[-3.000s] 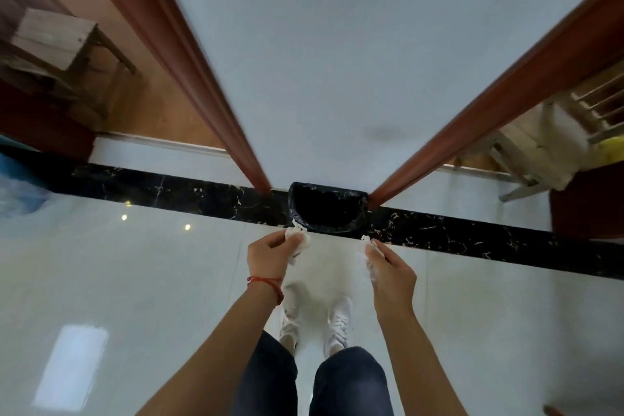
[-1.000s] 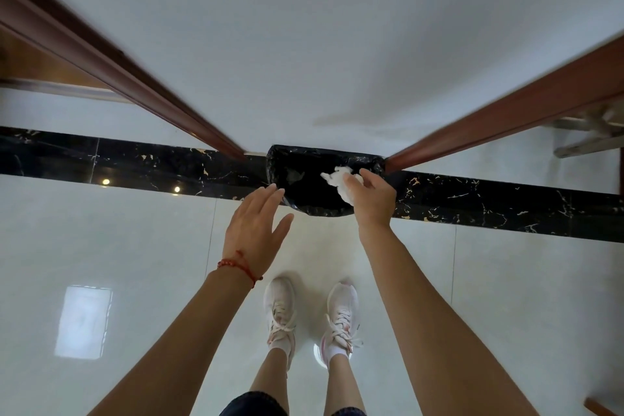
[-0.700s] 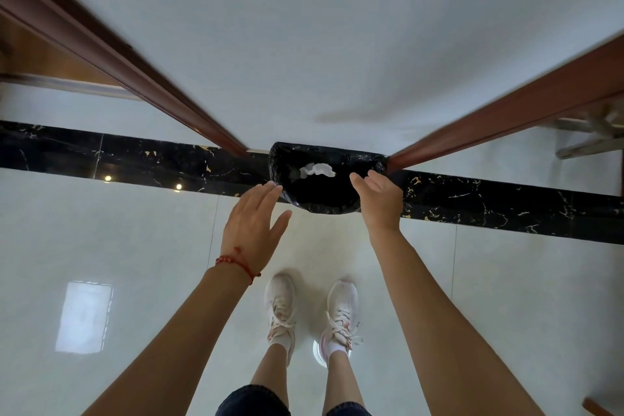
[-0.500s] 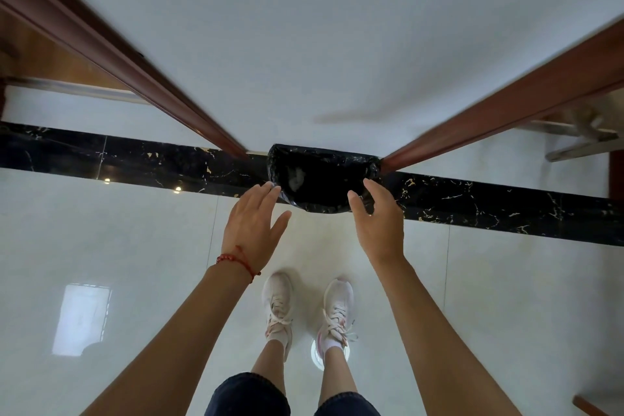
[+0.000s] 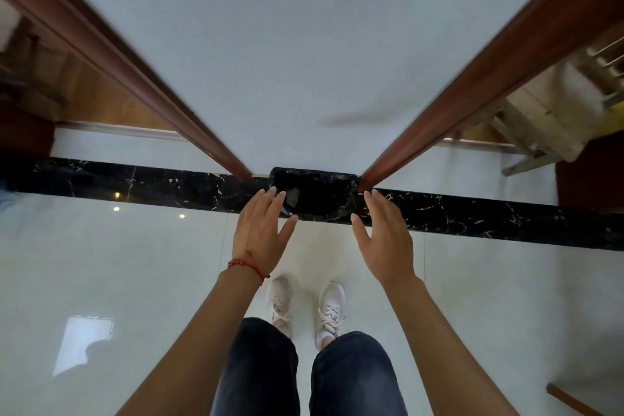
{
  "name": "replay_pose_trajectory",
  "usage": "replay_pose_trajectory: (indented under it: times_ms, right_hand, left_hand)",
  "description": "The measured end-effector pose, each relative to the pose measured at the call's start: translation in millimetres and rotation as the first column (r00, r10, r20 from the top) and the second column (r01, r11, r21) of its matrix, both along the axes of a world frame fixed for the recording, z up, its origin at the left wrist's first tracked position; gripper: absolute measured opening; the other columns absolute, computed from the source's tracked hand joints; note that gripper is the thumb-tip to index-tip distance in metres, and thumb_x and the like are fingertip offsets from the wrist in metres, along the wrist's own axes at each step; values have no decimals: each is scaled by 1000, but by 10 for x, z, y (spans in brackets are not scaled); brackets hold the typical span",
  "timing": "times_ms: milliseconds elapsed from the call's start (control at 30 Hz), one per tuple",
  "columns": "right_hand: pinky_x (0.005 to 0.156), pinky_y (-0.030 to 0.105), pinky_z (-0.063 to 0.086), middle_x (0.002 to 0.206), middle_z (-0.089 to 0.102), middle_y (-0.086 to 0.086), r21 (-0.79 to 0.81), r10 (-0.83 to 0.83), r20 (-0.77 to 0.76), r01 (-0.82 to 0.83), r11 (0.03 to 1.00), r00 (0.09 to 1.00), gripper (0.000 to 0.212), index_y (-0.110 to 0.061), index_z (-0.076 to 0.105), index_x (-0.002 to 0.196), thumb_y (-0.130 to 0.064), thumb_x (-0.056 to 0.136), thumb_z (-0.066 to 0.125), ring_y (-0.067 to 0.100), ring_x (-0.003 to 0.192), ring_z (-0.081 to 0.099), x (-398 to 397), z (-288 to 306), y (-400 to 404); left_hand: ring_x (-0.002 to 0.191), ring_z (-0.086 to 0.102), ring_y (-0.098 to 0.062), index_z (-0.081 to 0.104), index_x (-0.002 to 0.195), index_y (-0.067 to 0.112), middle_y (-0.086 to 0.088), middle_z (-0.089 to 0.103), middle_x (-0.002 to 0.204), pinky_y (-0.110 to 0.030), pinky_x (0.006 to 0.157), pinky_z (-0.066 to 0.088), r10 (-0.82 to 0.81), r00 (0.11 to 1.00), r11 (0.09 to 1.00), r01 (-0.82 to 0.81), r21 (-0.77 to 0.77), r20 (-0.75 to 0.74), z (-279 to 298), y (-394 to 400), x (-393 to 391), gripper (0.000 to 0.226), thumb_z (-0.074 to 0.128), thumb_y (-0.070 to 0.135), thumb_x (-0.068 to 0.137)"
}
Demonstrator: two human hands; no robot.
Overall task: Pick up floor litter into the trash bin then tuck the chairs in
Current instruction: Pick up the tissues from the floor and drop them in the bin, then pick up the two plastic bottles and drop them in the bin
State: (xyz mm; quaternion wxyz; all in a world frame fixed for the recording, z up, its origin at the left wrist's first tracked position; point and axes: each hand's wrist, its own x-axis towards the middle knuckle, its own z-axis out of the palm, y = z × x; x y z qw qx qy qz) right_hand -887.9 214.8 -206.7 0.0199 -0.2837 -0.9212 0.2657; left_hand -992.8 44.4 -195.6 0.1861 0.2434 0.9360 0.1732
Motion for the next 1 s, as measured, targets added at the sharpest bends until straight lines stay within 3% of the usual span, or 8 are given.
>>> replay_pose_trajectory:
  times_ms: [300, 633, 833, 1000]
  right_hand:
    - [95, 42, 45, 124, 59, 19, 30, 16, -70, -14, 999, 997, 53, 0, 56, 121, -37, 88, 38, 32, 115, 56, 157, 806, 38]
    - [94, 44, 48, 123, 61, 17, 68, 7, -58, -3, 998, 998, 51, -2, 58, 120, -37, 88, 39, 31, 114, 57, 557, 1271, 150]
    - [89, 43, 49, 115, 65, 17, 104, -131, -82, 139, 985, 988, 49, -1, 62, 113, -36, 87, 41, 32, 108, 61, 713, 1414, 225]
    - [89, 41, 50, 114, 65, 17, 98, -290, -49, 293, 951, 956, 50, -1, 63, 113, -37, 87, 40, 31, 107, 62, 800, 1454, 190]
  left_hand:
    - [131, 37, -31, 49, 129, 6, -14, 48, 137, -35, 107, 20, -29, 997, 999, 30, 17, -70, 853, 19, 202, 69, 21, 51, 85]
    - [125, 45, -35, 53, 125, 4, -17, 54, 130, -44, 104, 31, -125, 985, 991, 119, -62, -115, 1327, 90, 322, 63, 28, 47, 86]
    - [116, 53, -38, 58, 117, 1, -20, 60, 121, -48, 97, 39, -259, 961, 965, 254, -67, -95, 1480, 372, 251, 59, 30, 43, 86]
    - [132, 36, -32, 48, 130, 6, -15, 46, 138, -39, 109, 24, -469, 877, 883, 466, -53, -106, 1566, 675, 128, 55, 36, 44, 92]
